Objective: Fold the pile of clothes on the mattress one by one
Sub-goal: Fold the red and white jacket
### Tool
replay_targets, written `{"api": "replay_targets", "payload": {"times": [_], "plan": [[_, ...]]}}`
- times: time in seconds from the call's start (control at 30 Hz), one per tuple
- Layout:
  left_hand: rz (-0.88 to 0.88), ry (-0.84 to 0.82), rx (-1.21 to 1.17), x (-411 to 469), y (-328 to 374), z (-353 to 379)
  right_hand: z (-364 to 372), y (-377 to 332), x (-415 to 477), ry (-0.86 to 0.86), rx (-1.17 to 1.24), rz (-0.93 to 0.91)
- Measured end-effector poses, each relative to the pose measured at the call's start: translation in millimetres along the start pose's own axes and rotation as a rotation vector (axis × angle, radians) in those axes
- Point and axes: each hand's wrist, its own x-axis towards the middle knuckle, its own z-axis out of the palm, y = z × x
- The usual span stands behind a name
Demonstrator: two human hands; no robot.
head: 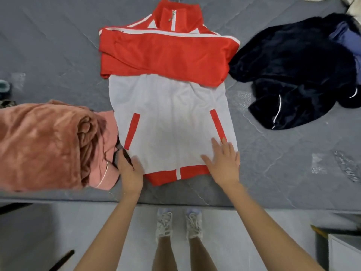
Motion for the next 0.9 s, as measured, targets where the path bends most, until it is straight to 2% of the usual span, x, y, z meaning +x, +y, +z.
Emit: {"api": "replay_targets", "payload": {"times": [0.1, 0.2, 0.27, 0.37, 0.43, 0.53, 0.6, 0.67, 0.73, 0.8, 0.9], "plan": [[-0.248, 0.080, -0.257, 0, 1, 0, 3, 12, -4, -0.033, 0.059, 0.138], [-0.326, 0.081, -0.416, 3, -3, -2, 6, 15, 0, -0.132, 0.148, 0.203], [-0.357, 0.037, -0.507, 4, 3, -1, 7, 15, 4, -0.125, 0.292, 0.229], [-0.478, -0.215, -0.624, 1, 12, 3, 8, 18, 7, 0.020, 0.453, 0.262], [-0.469, -0.390, -0.539, -2, 15, 7, 8, 21, 8, 0.085, 0.502, 0.297], [-0.471, -0.516, -0.482, -4, 18, 12, 5, 22, 9, 0.091, 0.563, 0.338], [-0.497, -0.553, -0.473, -4, 20, 13, 2, 19, 7, 0.071, 0.513, 0.297], [-0.456, -0.490, -0.428, -4, 20, 16, -1, 17, 4, 0.063, 0.407, 0.229], [-0.370, -0.316, -0.412, -9, 23, 15, -4, 16, 2, 0.062, 0.393, 0.206], [-0.277, -0.143, -0.369, -15, 23, 9, -6, 16, -3, 0.025, 0.518, 0.201], [-0.121, -0.014, -0.224, -23, 25, -6, -4, 17, -12, -0.034, 0.672, 0.141]]}}
